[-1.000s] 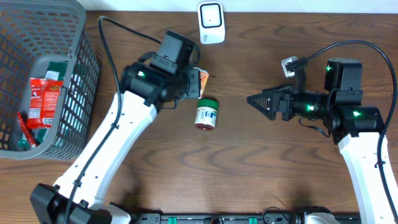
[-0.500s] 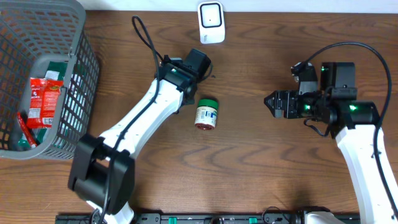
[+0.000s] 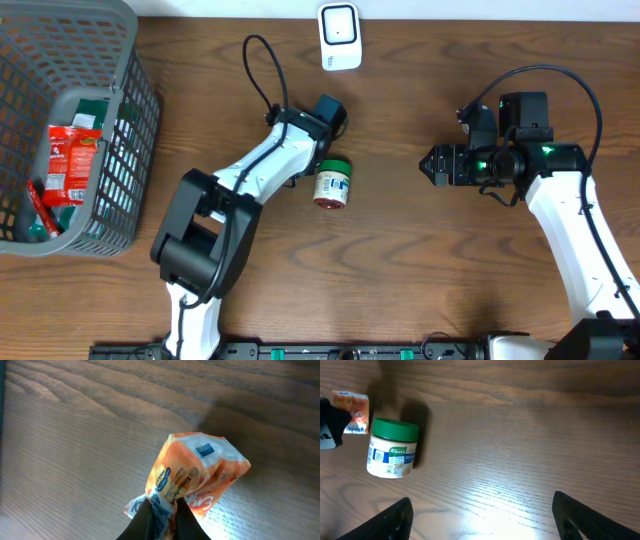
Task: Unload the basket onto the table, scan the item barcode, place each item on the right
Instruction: 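Carry the orange box with the left gripper and place it left of the jar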
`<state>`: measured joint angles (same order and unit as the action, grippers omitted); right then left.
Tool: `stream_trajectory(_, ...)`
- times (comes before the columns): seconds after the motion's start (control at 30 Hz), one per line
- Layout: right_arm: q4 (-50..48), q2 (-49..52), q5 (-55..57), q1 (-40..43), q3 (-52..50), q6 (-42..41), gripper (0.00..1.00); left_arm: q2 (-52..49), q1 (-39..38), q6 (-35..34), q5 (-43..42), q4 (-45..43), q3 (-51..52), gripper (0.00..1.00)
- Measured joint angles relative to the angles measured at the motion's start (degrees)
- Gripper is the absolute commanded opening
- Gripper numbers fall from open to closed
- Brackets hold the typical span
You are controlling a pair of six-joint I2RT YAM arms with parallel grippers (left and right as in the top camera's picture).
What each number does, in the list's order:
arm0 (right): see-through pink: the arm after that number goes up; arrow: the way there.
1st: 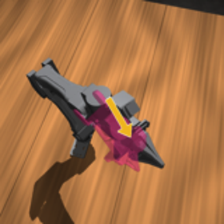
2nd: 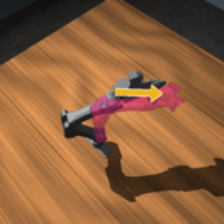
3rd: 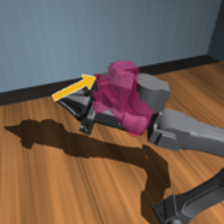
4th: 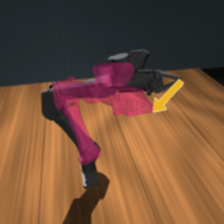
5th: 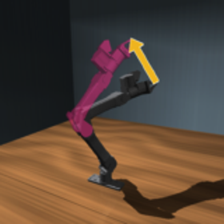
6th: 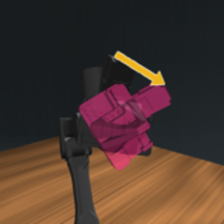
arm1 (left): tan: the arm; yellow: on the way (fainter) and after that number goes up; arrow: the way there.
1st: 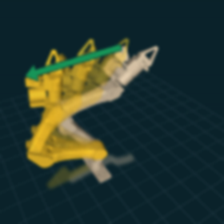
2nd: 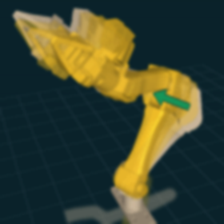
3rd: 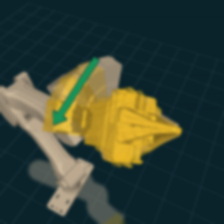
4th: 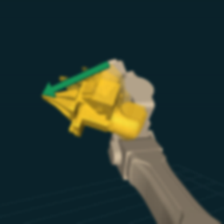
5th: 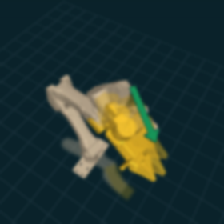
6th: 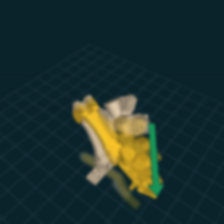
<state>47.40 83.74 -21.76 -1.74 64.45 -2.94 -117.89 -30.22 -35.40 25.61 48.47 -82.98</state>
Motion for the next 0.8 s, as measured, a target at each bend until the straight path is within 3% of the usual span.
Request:
stream_trajectory(0.1,0.0,0.0,0.0,0.0,0.0,0.0,0.85,0.0,0.0,-0.3,0.0,-0.4,0.0,0.36)
stream_trajectory(0.2,-0.1,0.0,0.0,0.0,0.0,0.0,0.85,0.0,0.0,-0.4,-0.5,-0.5,0.0,0.42)
stream_trajectory(0.3,-0.1,0.0,0.1,0.0,0.0,0.0,0.86,0.0,0.0,-0.5,-1.1,-0.3,0.0,0.54)
stream_trajectory(0.5,-0.1,0.0,0.2,0.0,0.0,0.0,0.86,1.6,0.0,-0.2,-1.5,-0.3,0.0,0.56)
stream_trajectory(0.63,-0.1,0.0,0.2,0.0,0.0,0.0,0.87,4.8,0.0,0.9,-1.5,-0.9,0.0,0.65)
stream_trajectory(0.8,-0.1,0.0,0.2,0.0,0.0,0.0,0.88,5.7,0.4,4.7,-2.1,0.3,-0.7,0.65)
